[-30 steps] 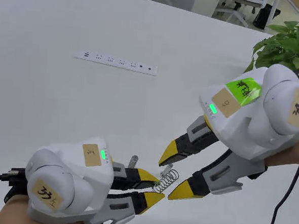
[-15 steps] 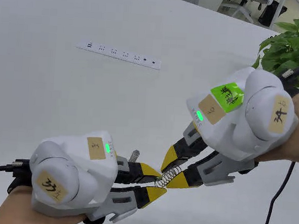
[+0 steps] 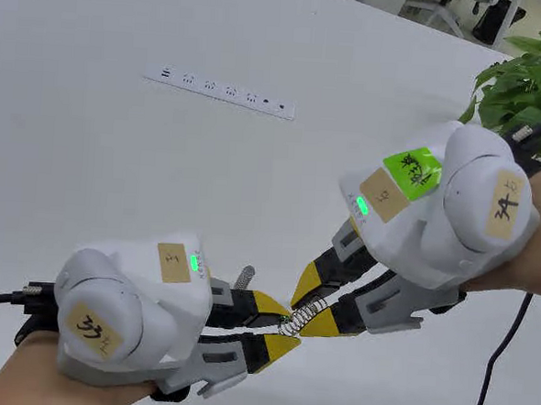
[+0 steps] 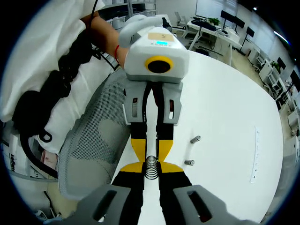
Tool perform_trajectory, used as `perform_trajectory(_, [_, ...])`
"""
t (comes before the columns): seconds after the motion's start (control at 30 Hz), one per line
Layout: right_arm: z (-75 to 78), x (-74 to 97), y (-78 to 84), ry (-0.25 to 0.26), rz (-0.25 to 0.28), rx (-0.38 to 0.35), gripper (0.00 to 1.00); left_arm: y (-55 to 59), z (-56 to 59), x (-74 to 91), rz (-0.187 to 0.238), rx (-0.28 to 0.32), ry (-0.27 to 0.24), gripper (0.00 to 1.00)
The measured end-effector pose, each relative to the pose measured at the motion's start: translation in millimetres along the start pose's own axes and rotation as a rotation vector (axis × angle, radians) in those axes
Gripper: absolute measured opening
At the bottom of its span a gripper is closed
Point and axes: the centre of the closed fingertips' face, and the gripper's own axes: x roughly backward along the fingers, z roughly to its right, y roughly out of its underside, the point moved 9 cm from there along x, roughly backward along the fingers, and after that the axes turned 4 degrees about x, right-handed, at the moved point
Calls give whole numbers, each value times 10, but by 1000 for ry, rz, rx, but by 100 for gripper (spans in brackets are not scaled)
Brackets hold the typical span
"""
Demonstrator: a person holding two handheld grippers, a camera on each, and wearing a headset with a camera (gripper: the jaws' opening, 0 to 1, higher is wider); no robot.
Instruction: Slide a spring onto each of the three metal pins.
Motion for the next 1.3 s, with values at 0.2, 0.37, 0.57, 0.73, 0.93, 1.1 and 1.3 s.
perform_trajectory(0.2, [0,10,13,7,23,-33,12,6,-3,21,11,3,-1,11])
perform_trajectory(0.37, [1,55,19,25,39,-56,12,57,-16,77,5,6,-12,11])
perform_trajectory(0.57, [42,151,120,62,50,-113,12,101,-109,247,26,15,-65,15])
perform_trajectory(0.73, [123,185,302,109,16,-166,12,174,-234,464,38,37,-128,21])
perform_trajectory(0.93, [203,174,495,146,-46,-219,12,295,-399,741,32,65,-201,31])
perform_trajectory(1.1, [270,131,642,164,-91,-250,12,358,-478,941,47,78,-243,40])
perform_trajectory(1.3, [383,-16,834,180,-124,-304,12,413,-586,1047,64,121,-273,53])
